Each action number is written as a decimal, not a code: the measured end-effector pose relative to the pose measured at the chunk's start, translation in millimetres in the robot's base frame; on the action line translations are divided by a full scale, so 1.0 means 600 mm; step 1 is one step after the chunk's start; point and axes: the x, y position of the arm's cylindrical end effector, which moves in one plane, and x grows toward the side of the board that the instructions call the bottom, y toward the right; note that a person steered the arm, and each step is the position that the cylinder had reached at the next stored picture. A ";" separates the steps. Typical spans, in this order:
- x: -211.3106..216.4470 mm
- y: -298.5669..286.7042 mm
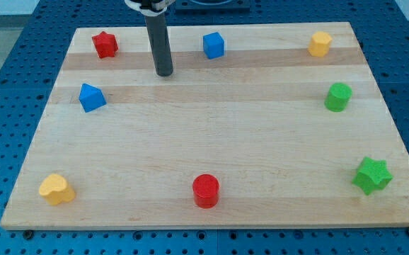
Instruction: Slide the blue cube a bit down
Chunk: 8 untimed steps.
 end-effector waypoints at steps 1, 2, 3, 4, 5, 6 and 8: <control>-0.119 0.004; -0.141 0.004; -0.156 0.067; -0.172 0.134; -0.172 0.144; -0.166 0.144; -0.149 0.144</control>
